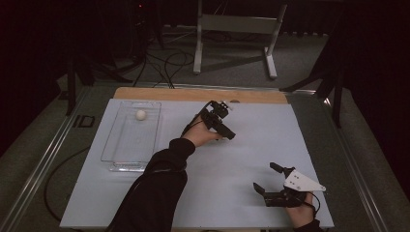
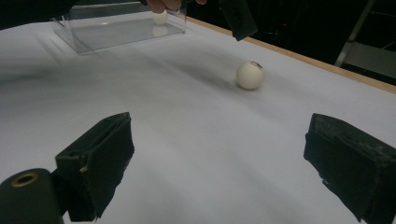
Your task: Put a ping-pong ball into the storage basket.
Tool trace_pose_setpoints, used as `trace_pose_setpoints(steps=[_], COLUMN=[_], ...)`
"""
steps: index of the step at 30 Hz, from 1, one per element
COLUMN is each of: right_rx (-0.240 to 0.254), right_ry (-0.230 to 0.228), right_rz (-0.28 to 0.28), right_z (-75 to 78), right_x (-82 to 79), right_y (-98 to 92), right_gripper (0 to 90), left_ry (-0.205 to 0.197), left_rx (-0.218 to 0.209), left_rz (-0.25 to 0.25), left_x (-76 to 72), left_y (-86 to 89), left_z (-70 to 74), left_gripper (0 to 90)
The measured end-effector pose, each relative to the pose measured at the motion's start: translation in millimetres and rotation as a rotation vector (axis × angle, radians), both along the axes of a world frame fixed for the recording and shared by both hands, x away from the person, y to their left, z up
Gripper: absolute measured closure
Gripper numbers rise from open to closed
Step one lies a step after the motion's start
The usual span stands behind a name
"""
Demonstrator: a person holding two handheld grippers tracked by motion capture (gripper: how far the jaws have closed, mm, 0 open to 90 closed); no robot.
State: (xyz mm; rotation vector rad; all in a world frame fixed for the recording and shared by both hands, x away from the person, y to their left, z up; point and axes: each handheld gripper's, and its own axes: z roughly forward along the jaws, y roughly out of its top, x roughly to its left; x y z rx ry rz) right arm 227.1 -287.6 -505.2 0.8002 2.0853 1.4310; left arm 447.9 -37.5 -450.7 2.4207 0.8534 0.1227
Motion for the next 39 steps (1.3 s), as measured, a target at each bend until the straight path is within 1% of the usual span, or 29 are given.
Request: trace_pose_setpoints(steps=[1, 2, 3, 6, 8, 9, 10, 12, 13, 14, 16, 17, 18, 20, 21, 22, 23, 24, 25, 26, 27, 28, 30, 31, 33, 34, 35, 37, 39], right_rx=[0.001, 0.001, 0.001, 0.001, 0.001, 0.001, 0.001, 0.002, 0.002, 0.001, 0.0, 0.001, 0.001, 0.0, 0.002, 0.002, 0.002, 0.002, 0.002, 0.002, 0.003, 0.002, 0.001, 0.002, 0.002, 0.002, 0.002, 0.004, 0.004], right_ry=[0.002, 0.002, 0.0, 0.0, 0.0, 0.0, 0.0, -0.001, -0.001, -0.002, -0.003, -0.001, -0.001, -0.002, -0.001, -0.001, 0.001, 0.001, 0.001, 0.0, 0.001, 0.0, 0.0, 0.001, 0.001, 0.0, 0.001, 0.002, 0.002], right_rz=[0.0, 0.0, 0.0, 0.001, 0.002, 0.001, 0.001, 0.001, 0.001, 0.0, -0.001, 0.001, 0.001, 0.0, 0.001, 0.002, 0.001, 0.001, 0.002, 0.002, 0.002, 0.002, 0.003, 0.003, 0.002, 0.001, 0.001, 0.003, 0.004], right_z=[-0.2, -0.2, -0.1, 0.0, 0.0, -0.1, -0.1, 0.0, 0.0, 0.3, 0.5, 0.5, 0.4, 0.3, 0.2, 0.2, 0.1, 0.1, 0.1, 0.0, 0.1, 0.1, 0.0, 0.0, 0.1, 0.3, 0.3, 0.1, 0.1], right_x=[0.1, 0.1, 0.2, 0.1, 0.0, 0.2, 0.2, 0.1, 0.1, 0.0, -0.2, -0.4, -0.3, -0.1, -0.1, -0.1, -0.1, -0.1, 0.0, 0.1, 0.0, -0.2, 0.1, 0.1, 0.0, -0.1, -0.1, 0.1, 0.2], right_y=[-0.1, -0.1, -0.2, -0.4, -0.4, -0.5, -0.5, -0.5, -0.5, -0.5, -0.8, -0.7, -0.7, -0.4, -0.3, -0.2, -0.3, -0.3, -0.4, -0.5, -0.5, -0.2, -0.4, -0.4, -0.4, -0.5, -0.6, -0.7, -0.7], right_gripper=[8.4, 8.4, 8.3, 8.4, 8.4, 8.4, 8.4, 8.4, 8.4, 8.4, 8.4, 8.4, 8.4, 8.4, 8.4, 8.4, 8.4, 8.4, 8.4, 8.4, 8.4, 8.4, 8.3, 8.4, 8.4, 8.4, 8.4, 8.4, 8.4], left_ry=[0.005, -0.002, 0.007, 0.014, 0.014, 0.022, 0.017, 0.033, 0.032, 0.039, 0.035, 0.038, 0.038, 0.043, 0.038, 0.041, 0.048, 0.042, 0.048, 0.048, 0.054, 0.05, 0.056, 0.05, 0.05, 0.057, 0.064, 0.067, 0.067], left_rx=[0.0, 0.01, 0.013, 0.013, 0.021, 0.015, 0.02, 0.008, 0.012, 0.005, 0.017, 0.019, 0.031, 0.028, 0.033, 0.024, 0.027, 0.035, 0.024, 0.032, 0.035, 0.04, 0.041, 0.052, 0.052, 0.063, 0.051, 0.044, 0.049], left_rz=[0.001, 0.001, 0.0, 0.005, 0.01, 0.005, 0.015, 0.015, 0.026, 0.02, 0.021, 0.021, 0.032, 0.036, 0.05, 0.052, 0.048, 0.05, 0.054, 0.056, 0.06, 0.064, 0.073, 0.082, 0.082, 0.095, 0.092, 0.097, 0.092], left_x=[0.8, 1.4, 2.5, 3.4, 4.7, 5.3, 5.4, 6.5, 6.9, 7.3, 7.6, 8.1, 8.7, 10.4, 10.9, 11.6, 12.4, 12.8, 13.0, 13.3, 14.2, 14.5, 15.8, 16.0, 16.0, 17.0, 17.8, 18.1, 18.2], left_y=[-0.3, -0.6, -1.8, -3.1, -3.7, -4.2, -5.0, -5.4, -6.3, -6.7, -8.0, -8.3, -8.6, -7.6, -7.8, -7.6, -7.4, -7.6, -8.1, -8.5, -9.0, -9.1, -8.8, -9.0, -9.0, -9.2, -8.3, -8.2, -9.0], left_z=[-1.3, -2.4, -5.5, -8.6, -11.0, -12.6, -13.6, -15.2, -16.3, -17.2, -19.1, -20.5, -21.7, -23.4, -24.1, -25.1, -26.0, -27.0, -28.6, -30.0, -32.9, -34.0, -36.2, -37.4, -37.4, -41.8, -42.5, -43.6, -44.5], left_gripper=[0.4, 0.4, 0.5, 0.5, 0.5, 0.5, 0.5, 1.9, 1.9, 2.3, 3.6, 5.0, 5.7, 8.4, 8.4, 9.3, 11.9, 11.9, 13.0, 15.0, 15.1, 15.9, 18.6, 19.1, 20.5, 21.8, 23.0, 24.7, 25.1])
